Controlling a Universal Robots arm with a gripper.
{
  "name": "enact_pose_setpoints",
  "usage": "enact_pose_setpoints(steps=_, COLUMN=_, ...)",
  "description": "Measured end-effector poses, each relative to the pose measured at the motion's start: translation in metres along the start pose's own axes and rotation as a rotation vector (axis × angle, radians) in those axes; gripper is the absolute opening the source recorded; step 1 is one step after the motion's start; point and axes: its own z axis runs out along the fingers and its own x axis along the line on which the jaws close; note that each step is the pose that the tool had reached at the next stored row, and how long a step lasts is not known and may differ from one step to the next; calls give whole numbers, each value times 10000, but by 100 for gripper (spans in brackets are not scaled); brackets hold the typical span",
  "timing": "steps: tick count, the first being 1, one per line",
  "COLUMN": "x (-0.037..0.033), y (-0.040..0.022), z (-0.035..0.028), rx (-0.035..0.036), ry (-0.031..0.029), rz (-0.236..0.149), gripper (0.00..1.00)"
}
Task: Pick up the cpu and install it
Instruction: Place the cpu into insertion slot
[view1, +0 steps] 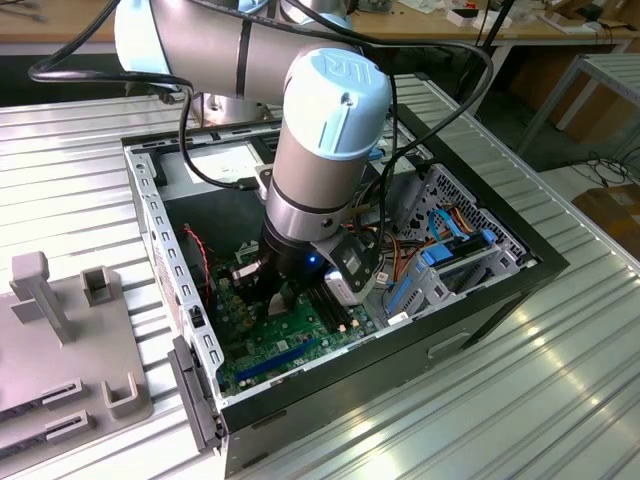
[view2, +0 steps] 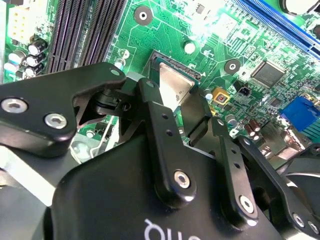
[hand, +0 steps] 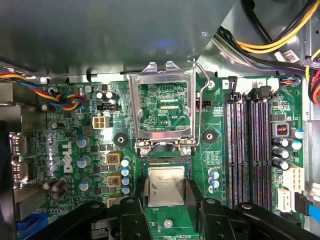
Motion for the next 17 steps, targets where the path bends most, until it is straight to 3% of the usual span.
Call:
enact_pose_setpoints(steps=7, x=-1, y=-2, z=79, rx=6, ry=5, rz=-175, gripper=44)
enact_pose_setpoints(steps=10, x=-2, y=-2, z=84, rx=11, ry=7, rz=-513, gripper=44)
enact_pose_setpoints(steps=17, x=-1, y=0, z=54, rx=5, ry=4, rz=-522, gripper=44)
